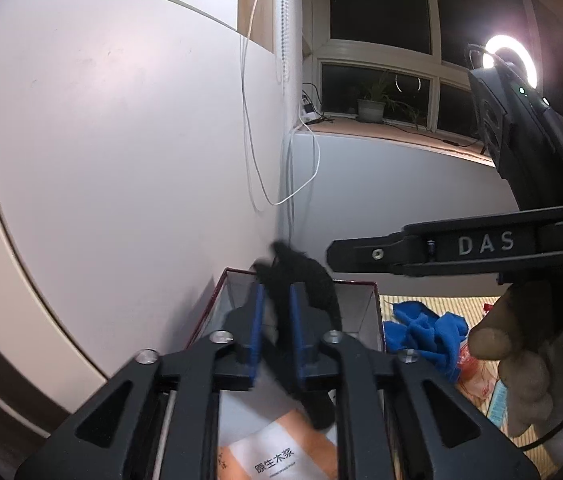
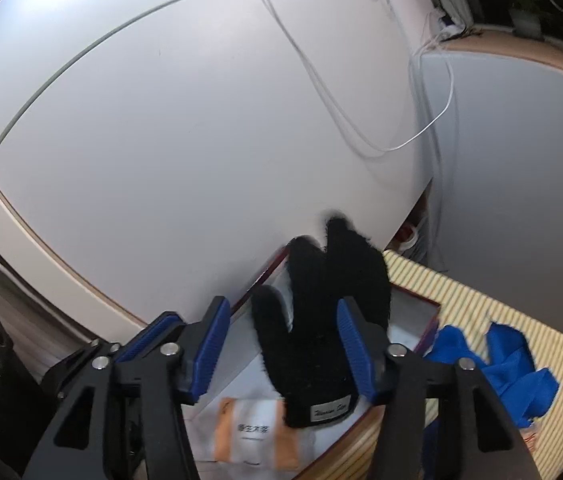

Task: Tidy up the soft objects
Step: 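Lift the black gloves with the left tool and release them into the shoebox, then reach the right tool to the black pouch and grasp it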

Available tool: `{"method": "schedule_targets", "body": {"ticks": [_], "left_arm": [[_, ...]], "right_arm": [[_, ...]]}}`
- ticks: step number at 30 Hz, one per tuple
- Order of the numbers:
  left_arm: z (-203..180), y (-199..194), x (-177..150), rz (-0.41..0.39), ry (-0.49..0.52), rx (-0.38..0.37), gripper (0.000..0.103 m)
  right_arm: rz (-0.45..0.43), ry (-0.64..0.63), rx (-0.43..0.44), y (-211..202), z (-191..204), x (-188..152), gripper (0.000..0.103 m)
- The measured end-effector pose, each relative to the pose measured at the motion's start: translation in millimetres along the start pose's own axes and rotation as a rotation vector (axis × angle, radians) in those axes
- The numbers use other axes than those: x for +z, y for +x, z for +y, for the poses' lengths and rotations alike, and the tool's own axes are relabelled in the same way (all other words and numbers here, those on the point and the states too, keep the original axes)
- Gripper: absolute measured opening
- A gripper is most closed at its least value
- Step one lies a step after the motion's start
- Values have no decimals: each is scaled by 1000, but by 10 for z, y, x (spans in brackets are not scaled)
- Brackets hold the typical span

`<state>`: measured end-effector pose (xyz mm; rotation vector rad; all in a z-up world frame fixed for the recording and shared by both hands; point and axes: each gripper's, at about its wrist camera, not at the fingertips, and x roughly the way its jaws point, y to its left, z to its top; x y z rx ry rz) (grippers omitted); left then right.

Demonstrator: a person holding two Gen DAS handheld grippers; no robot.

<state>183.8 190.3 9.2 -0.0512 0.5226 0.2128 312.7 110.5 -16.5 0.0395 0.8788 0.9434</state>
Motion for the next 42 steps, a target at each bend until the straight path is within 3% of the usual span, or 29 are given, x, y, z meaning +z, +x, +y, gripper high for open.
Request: {"method": "schedule_targets", "body": {"ticks": [7, 11, 16, 19, 28, 31, 34, 38, 42], "left_arm": [[29, -146, -47, -9, -16, -16, 17], [17, -315, -95, -26, -29, -32, 34], [-91, -454, -176, -32, -51, -88, 35], [-176, -527, -241, -31, -61, -120, 46], [-557, -764, -522, -12, -85, -259, 46], [-734, -746, -646, 22, -84, -305, 46], [-928, -689, -749, 58, -79, -343, 46], [-1209, -591, -831, 98, -54, -386, 46], [-1535, -499, -830, 123, -14, -439, 46]], "right_arm": [[-15, 29, -14, -290, -210, -146, 53], [-37, 24, -60, -596, -379, -334, 56], [-62, 35, -130, -971, -611, -609, 57], [-87, 46, -169, -1248, -774, -842, 57], [-222, 133, -205, -2138, -1210, -1613, 58], [-286, 166, -243, -2474, -1358, -1923, 72], [-323, 190, -291, -2733, -1488, -2160, 73], [-343, 301, -327, -3004, -1812, -2374, 73], [-347, 451, -306, -3212, -2244, -2521, 73]]}}
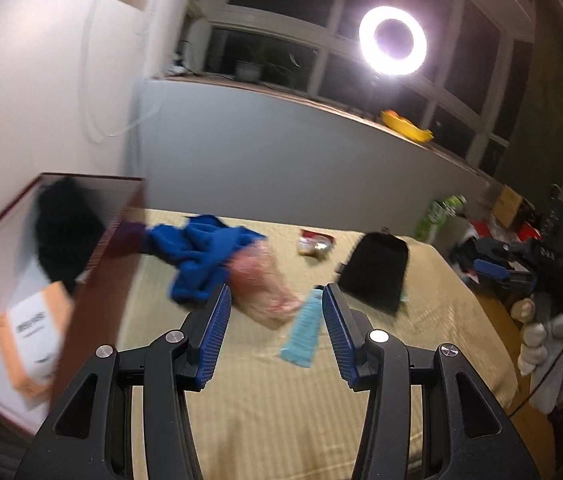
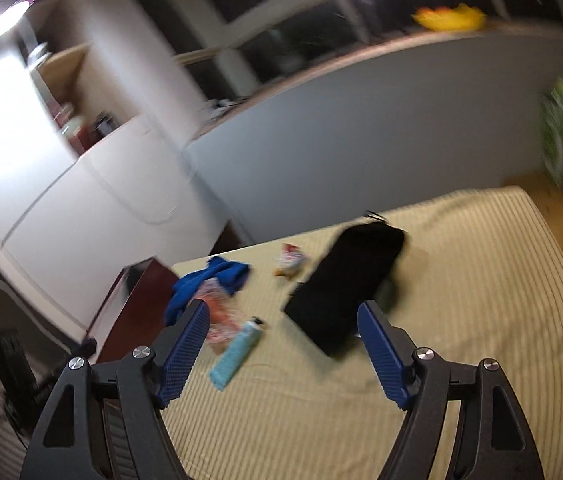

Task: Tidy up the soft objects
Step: 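Reach the right tool to the black pouch and grasp it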

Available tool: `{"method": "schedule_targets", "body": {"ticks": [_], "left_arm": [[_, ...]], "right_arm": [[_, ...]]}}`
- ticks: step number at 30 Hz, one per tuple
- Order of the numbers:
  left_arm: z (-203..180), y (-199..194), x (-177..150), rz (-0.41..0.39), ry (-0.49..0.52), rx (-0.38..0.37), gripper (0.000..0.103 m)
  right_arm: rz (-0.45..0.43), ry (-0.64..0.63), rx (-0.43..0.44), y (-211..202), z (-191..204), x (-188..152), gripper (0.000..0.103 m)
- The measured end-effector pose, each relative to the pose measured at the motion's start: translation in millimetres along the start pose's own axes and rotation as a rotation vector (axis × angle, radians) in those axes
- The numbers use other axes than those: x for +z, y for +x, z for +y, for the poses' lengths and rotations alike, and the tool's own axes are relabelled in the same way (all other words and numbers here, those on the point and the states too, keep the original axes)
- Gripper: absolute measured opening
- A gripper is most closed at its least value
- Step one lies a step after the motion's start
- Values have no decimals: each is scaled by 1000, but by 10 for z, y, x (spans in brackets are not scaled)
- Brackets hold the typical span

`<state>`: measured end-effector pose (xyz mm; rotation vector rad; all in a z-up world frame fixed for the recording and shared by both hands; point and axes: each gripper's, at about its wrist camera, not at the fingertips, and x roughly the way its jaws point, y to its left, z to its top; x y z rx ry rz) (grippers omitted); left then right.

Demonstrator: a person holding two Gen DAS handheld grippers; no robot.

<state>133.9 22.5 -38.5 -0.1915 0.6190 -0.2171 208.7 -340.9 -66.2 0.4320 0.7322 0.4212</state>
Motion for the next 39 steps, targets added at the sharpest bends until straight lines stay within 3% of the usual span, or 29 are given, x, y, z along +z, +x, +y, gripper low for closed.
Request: {"method": "schedule_targets", "body": {"ticks": [6, 10, 16, 19, 26, 31, 35, 37, 39], "left_arm": [[-316, 399, -26, 68, 9, -79, 46], [-502, 750, 37, 128, 35, -122, 46], [-704, 1230, 194, 204, 88, -120, 46], [-782, 1357, 249, 211, 98, -115, 46], [-775, 1349, 310, 196, 71, -125, 46], [-744, 1286, 326, 185, 64, -114, 46], [-728, 1205, 334, 171, 71, -104, 46], [-713, 1177, 335, 169, 70, -103, 46], [-689, 1155, 334, 166, 64, -103, 46]], "right_arm": [[16, 56, -34, 117, -417, 92, 73], [58, 114, -12, 299, -625, 174, 73], [80, 111, 11, 598, -714, 407, 73], [109, 57, 3, 773, -656, 637, 61], [242, -17, -35, 1449, -664, 1130, 60], [367, -6, 7, 1906, -706, 1163, 36], [452, -11, 2, 2159, -678, 1093, 35], [480, 2, 42, 2168, -664, 1079, 26], [510, 11, 87, 2137, -641, 1054, 24]]}}
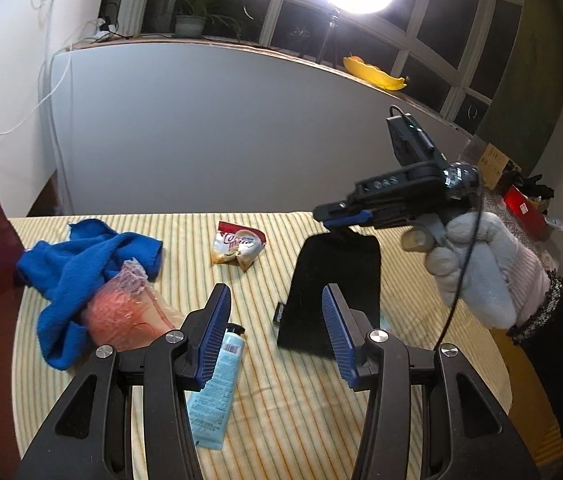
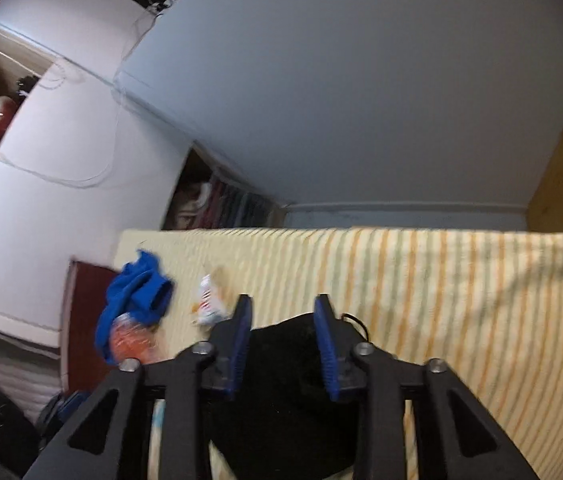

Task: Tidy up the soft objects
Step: 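Reach the right tool to the black pouch and grasp it, then lift the black pouch with the right tool while the left tool grasps it too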

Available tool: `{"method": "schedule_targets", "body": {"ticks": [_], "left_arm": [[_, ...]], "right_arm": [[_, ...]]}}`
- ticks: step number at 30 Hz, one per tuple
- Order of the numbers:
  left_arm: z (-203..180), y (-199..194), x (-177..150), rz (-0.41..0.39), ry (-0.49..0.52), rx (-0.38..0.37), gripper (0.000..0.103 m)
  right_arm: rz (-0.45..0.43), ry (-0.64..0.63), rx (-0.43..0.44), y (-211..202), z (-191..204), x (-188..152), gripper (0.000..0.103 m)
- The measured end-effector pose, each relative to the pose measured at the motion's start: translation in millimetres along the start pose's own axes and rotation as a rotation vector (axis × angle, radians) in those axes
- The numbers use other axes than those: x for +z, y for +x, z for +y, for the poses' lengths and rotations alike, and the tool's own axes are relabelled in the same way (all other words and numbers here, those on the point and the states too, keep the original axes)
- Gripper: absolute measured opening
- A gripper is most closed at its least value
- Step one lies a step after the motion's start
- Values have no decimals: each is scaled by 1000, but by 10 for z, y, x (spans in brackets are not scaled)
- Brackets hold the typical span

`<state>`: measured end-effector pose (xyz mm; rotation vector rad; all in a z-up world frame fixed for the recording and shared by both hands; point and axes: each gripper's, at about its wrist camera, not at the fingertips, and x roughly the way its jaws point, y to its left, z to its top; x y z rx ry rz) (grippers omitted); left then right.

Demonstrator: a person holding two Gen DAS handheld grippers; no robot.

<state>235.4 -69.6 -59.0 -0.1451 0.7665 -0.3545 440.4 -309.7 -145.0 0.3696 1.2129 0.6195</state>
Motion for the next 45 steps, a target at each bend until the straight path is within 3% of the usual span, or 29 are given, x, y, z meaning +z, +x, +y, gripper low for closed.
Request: {"method": "schedule_targets", "body": {"ticks": [3, 15, 20, 30, 37, 39, 42, 45], "left_arm": [[34, -27, -4, -8, -9, -4, 46], [-112, -20, -302, 45, -8, -77, 46], [-166, 133, -440, 95, -24, -110, 46], [-431, 407, -590, 160, 24, -161, 52], [-571, 578, -606, 159, 72, -101, 52], [-603, 591, -618, 159, 96, -75, 51], [-599, 578, -633, 156, 115, -42, 52], [-544, 587, -634, 165, 105, -35, 52]], "right_arm": [[33, -50, -58, -40, 76, -133, 24], [113, -89, -115, -312, -18, -963, 24], [54, -60, -83, -514, -94, -1253, 24], [-1, -76, -76, -687, -70, -1479, 24], [-46, -124, -108, -749, -77, -1524, 25], [-66, -141, -141, -727, -49, -1517, 32], [-96, -156, -200, -715, -52, -1500, 57], [-86, -145, -194, -667, -106, -1501, 57]]}}
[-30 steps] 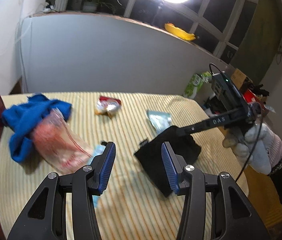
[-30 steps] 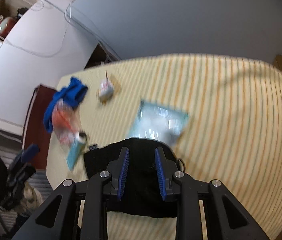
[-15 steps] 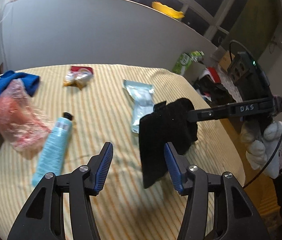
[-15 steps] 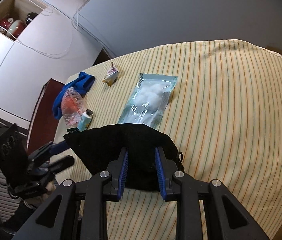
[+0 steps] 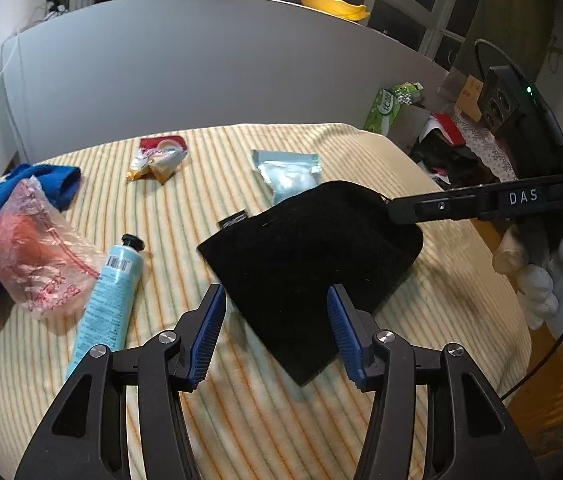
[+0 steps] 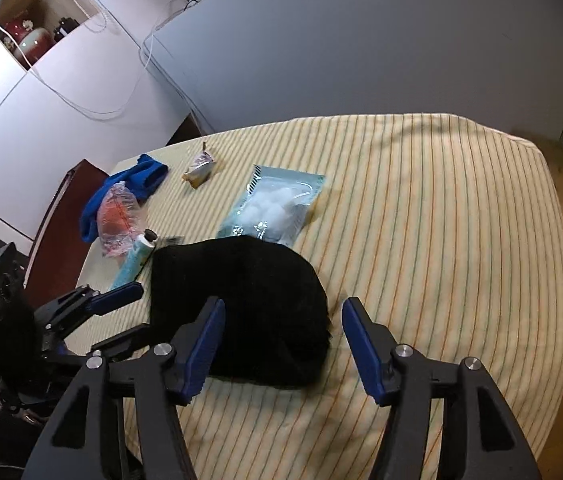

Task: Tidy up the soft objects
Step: 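Lift the black pouch with the right tool while the left tool grasps it too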

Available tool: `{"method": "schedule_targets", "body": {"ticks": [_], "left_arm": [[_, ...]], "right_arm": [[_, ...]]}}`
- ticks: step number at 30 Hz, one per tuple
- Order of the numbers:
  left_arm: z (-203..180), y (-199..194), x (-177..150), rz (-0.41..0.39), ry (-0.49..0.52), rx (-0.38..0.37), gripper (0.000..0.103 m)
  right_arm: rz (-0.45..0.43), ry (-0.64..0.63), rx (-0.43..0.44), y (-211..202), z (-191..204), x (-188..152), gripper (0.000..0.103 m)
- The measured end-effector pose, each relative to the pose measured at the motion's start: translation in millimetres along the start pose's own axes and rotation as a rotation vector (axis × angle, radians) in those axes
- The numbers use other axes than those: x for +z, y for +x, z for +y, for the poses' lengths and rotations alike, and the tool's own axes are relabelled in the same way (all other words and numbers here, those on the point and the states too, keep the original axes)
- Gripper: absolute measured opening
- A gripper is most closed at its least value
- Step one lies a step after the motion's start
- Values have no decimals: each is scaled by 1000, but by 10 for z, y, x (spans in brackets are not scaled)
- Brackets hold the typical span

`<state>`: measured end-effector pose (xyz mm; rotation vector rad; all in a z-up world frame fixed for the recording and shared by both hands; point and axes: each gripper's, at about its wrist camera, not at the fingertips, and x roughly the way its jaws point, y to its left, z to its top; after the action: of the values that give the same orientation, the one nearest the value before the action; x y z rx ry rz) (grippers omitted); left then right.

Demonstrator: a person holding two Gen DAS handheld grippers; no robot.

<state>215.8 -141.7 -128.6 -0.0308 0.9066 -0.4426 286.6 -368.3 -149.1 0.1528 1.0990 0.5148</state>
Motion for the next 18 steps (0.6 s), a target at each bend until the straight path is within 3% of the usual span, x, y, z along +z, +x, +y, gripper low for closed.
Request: {"method": "schedule_targets", "body": {"ticks": [8, 18], "left_arm": [[14, 128, -54, 53, -43, -54, 52], [-78, 152, -71, 55, -36, -81, 48]], "right_arm": [[32, -6, -8, 165, 49, -20, 57], [69, -2, -46, 259, 171, -69, 56]]}}
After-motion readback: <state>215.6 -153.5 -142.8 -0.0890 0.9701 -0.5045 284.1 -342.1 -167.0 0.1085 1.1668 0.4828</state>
